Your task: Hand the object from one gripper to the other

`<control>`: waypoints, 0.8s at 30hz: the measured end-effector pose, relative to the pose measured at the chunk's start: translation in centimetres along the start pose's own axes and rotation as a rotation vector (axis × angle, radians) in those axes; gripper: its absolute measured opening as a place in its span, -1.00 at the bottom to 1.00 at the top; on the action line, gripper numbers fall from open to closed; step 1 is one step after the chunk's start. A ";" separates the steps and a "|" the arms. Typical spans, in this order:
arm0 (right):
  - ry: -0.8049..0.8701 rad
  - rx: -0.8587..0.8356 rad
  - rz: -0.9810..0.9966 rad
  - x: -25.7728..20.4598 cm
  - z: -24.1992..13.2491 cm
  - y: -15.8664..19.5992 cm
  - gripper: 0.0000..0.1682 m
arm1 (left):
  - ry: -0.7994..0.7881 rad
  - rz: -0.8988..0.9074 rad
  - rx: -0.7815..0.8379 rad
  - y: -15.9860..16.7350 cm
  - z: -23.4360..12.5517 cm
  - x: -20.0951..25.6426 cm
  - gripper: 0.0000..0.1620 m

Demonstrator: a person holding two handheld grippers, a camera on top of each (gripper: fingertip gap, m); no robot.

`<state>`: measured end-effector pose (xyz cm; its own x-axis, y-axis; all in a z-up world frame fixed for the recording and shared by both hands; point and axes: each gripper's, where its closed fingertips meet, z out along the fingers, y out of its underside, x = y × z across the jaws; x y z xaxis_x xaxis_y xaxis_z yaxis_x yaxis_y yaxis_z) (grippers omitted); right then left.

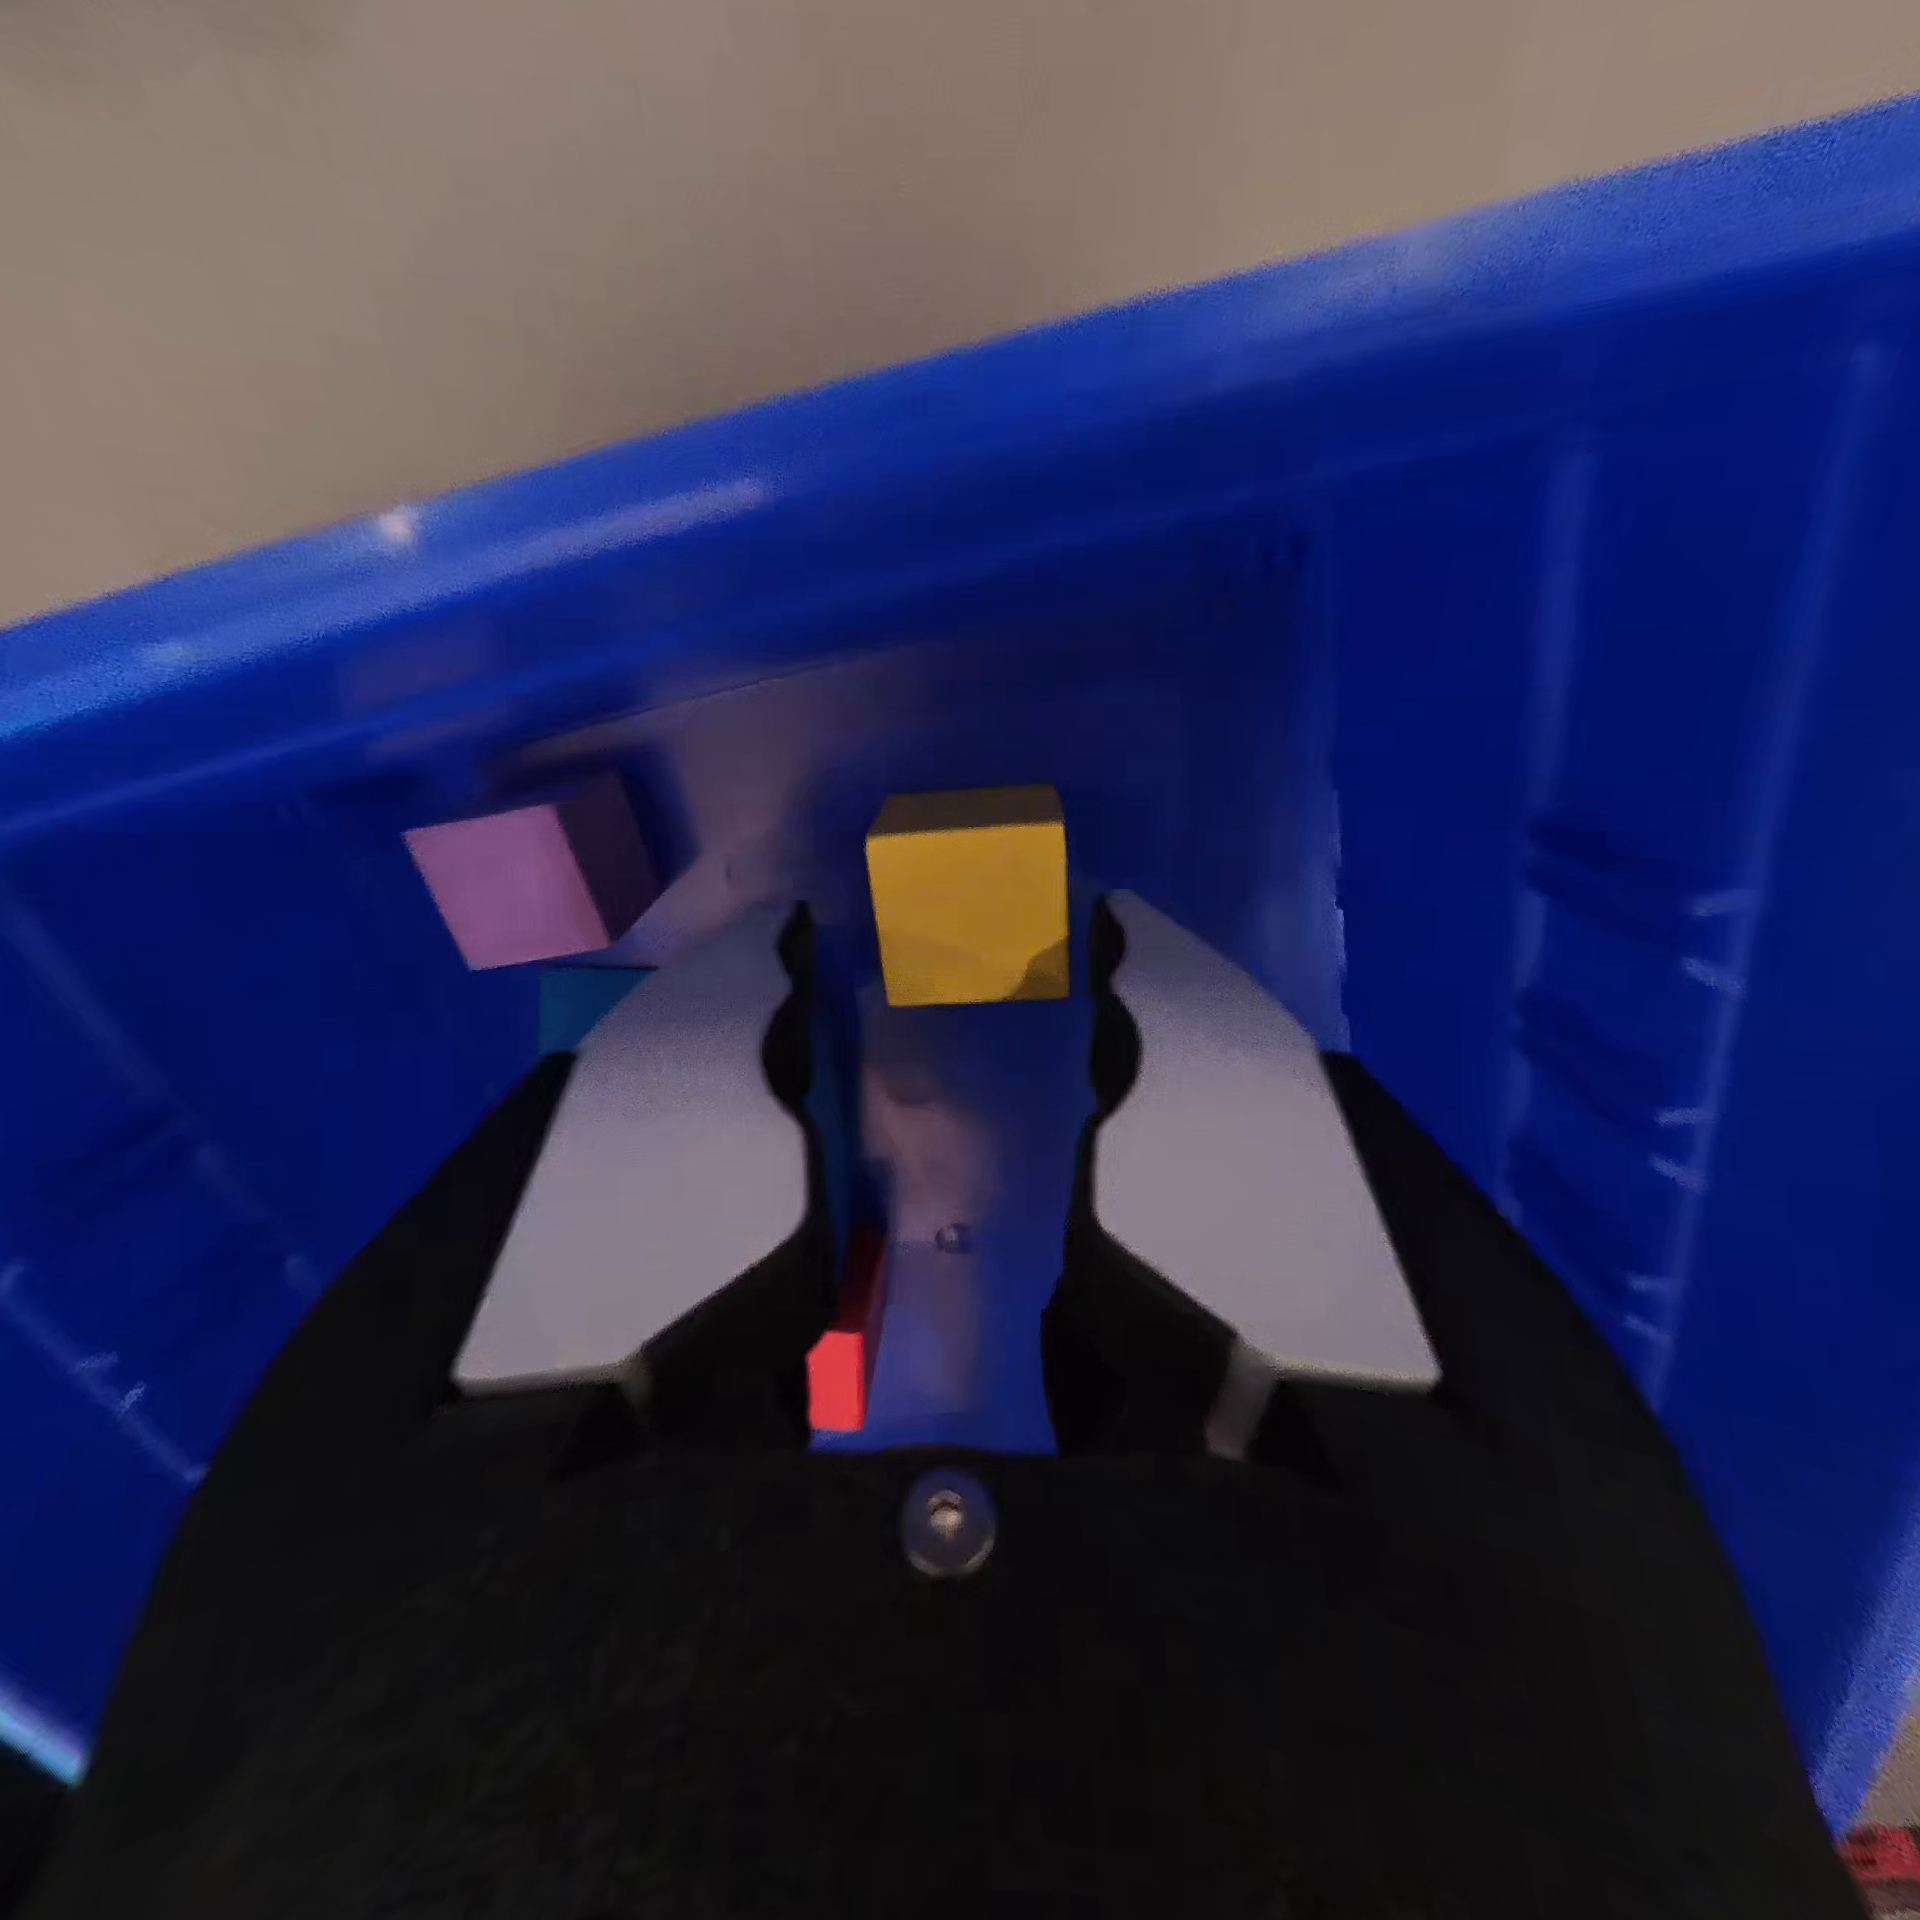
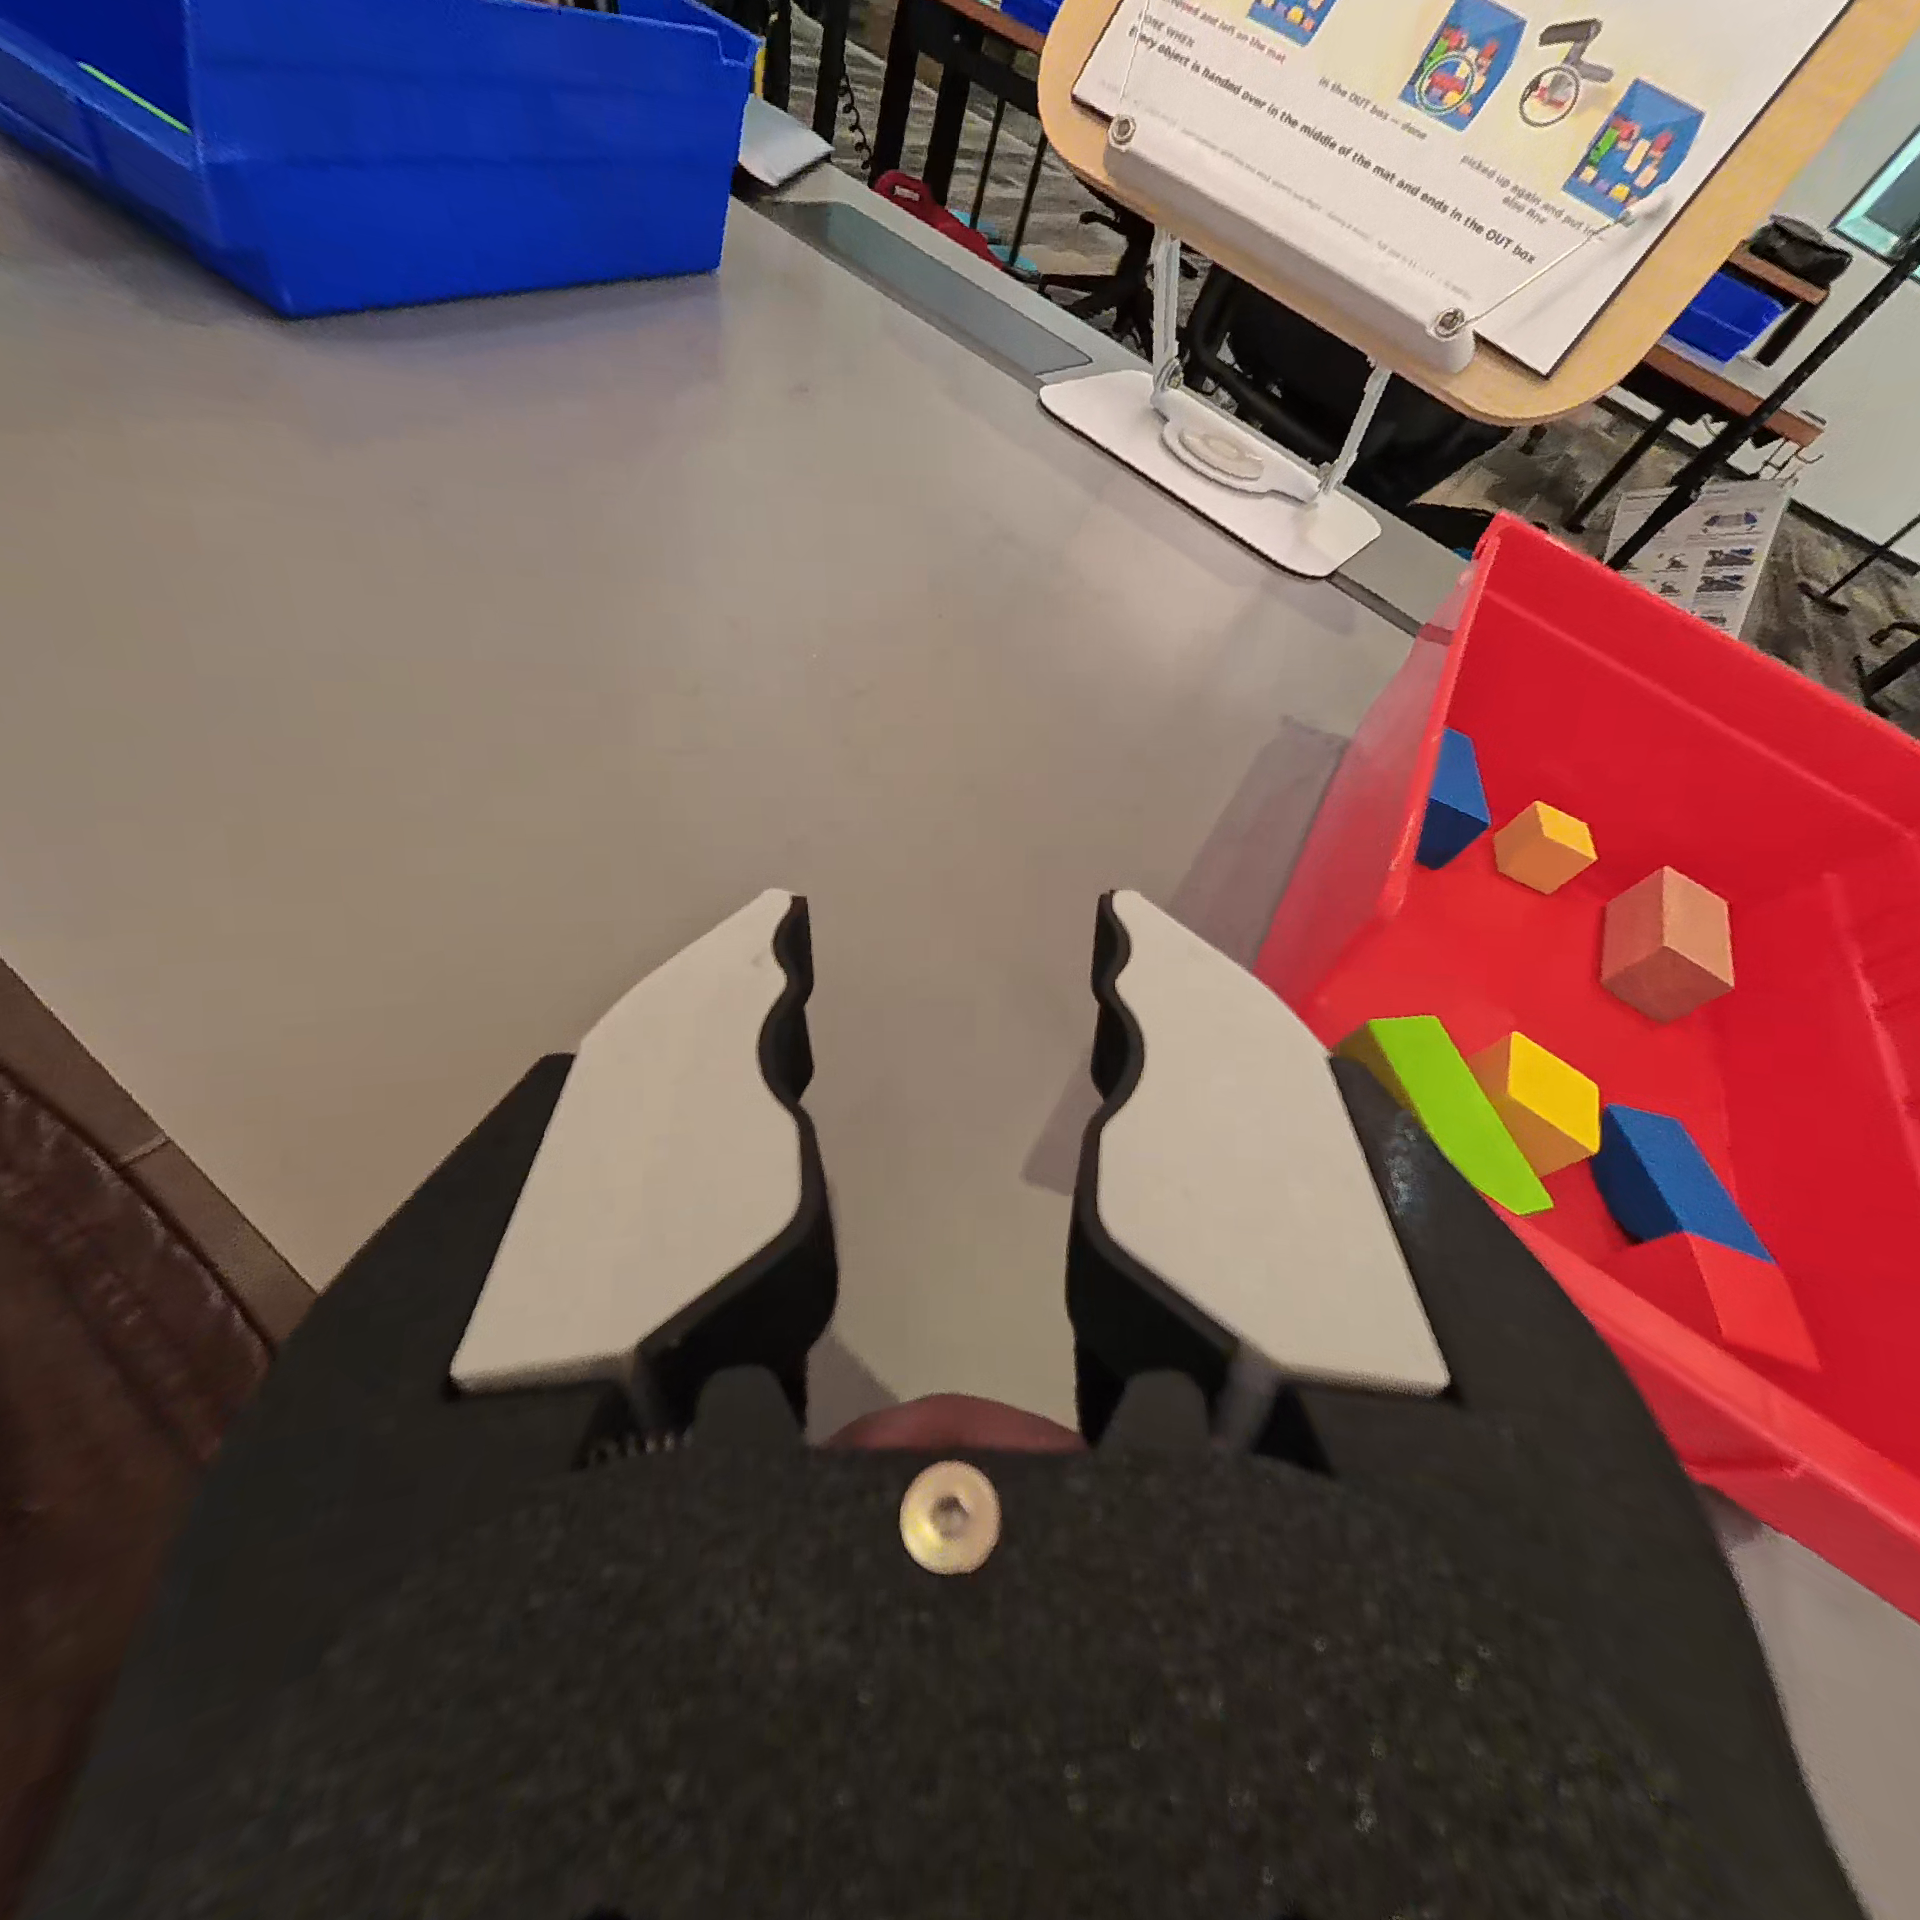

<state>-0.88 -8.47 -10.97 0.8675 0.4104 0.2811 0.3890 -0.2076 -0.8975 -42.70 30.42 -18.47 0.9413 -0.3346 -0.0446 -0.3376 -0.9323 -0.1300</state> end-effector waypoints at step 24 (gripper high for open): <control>-0.398 0.364 -0.024 -4.6 5.4 -12.3 -0.28 | 1.716 0.078 0.250 16.3 -22.5 33.9 -0.58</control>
<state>-11.38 -3.00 -3.10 0.6474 0.7309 0.2159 0.2135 0.0980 -0.9720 -16.33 0.83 0.21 -0.2045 -0.2822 0.9373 -0.2142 -0.9214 -0.3242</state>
